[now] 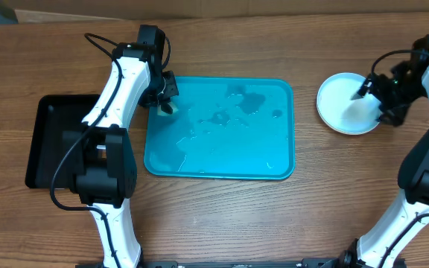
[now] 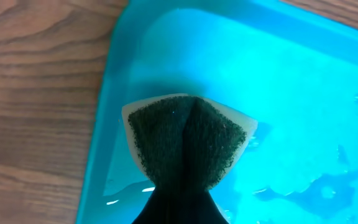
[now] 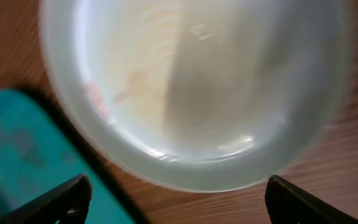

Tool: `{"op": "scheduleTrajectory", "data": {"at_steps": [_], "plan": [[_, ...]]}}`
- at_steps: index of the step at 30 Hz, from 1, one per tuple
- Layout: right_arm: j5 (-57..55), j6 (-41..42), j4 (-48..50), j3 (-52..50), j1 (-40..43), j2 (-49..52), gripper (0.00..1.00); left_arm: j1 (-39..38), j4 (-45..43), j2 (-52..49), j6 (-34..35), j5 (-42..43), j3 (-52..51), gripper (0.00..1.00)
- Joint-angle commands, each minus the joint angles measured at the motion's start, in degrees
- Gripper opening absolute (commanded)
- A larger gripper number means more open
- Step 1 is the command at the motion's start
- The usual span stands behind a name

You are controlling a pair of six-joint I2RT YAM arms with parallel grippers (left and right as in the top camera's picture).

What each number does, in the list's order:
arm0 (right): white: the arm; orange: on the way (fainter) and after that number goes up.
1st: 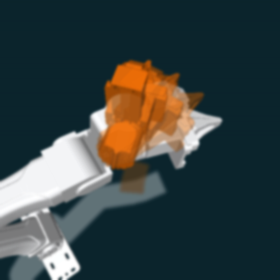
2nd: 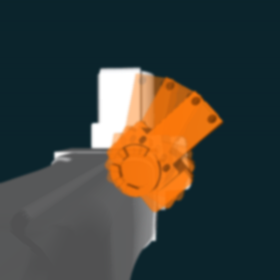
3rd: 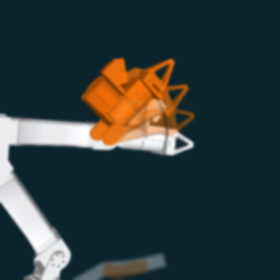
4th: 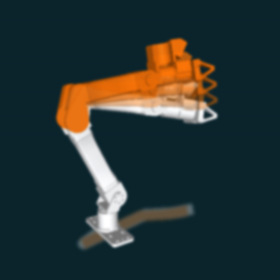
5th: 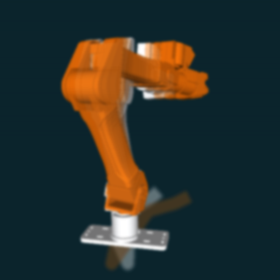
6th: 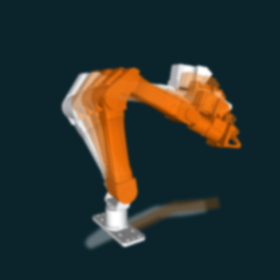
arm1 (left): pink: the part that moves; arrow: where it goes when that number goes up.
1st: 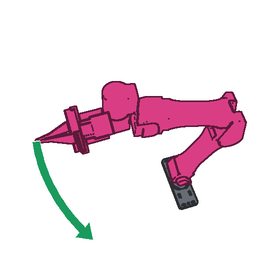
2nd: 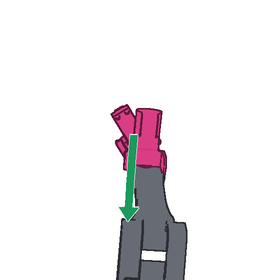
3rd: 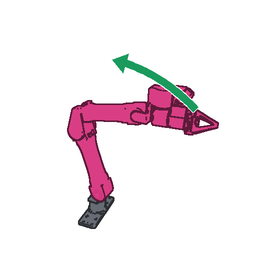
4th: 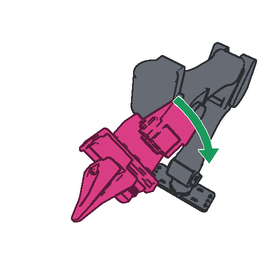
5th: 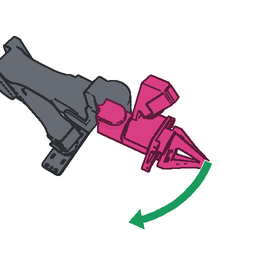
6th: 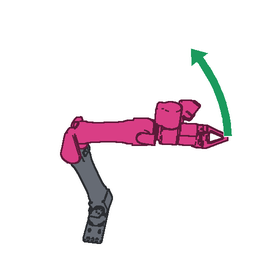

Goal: Clean dirty plates on tray and stack at the side
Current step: 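Release the pale blue plate and move the right gripper over the teal tray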

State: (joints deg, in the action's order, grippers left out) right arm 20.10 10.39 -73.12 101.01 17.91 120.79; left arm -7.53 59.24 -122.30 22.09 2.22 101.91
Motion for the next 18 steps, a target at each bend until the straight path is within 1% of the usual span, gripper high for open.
{"op": "scheduleTrajectory", "data": {"at_steps": [1, 3, 5, 7, 10, 15, 18], "plan": [[10.01, -4.02, 0.07, -0.04, -5.46, -1.88, 0.92, -0.81, -1.07, -0.22, -6.49, 6.88, 1.09, 0.04], [10.01, -4.02, 0.44, -0.04, -9.03, -2.01, 0.94, -1.16, -1.51, -0.22, -8.68, 9.05, 0.79, 0.04], [9.90, -4.02, 1.27, -0.04, -12.63, -2.01, 0.98, -1.44, -1.46, -0.22, -8.83, 8.68, 0.46, 0.04], [9.51, -3.98, 2.47, -0.04, -15.89, -2.01, 1.00, -1.46, -0.83, -0.22, -8.81, 7.39, 0.46, 0.04], [9.55, -2.86, 4.55, -0.04, -20.63, -2.01, 1.00, -0.85, 0.76, 0.22, -8.48, 4.04, 0.81, 0.04], [6.19, -2.73, 7.21, -0.04, -27.67, -2.01, 1.00, 3.76, 8.52, 2.86, -6.38, -2.67, 6.86, 0.04], [1.88, 0.81, 8.31, -0.04, -30.40, -2.01, 1.00, 7.98, 12.66, 4.55, -5.11, -6.05, 10.84, 0.04]]}}
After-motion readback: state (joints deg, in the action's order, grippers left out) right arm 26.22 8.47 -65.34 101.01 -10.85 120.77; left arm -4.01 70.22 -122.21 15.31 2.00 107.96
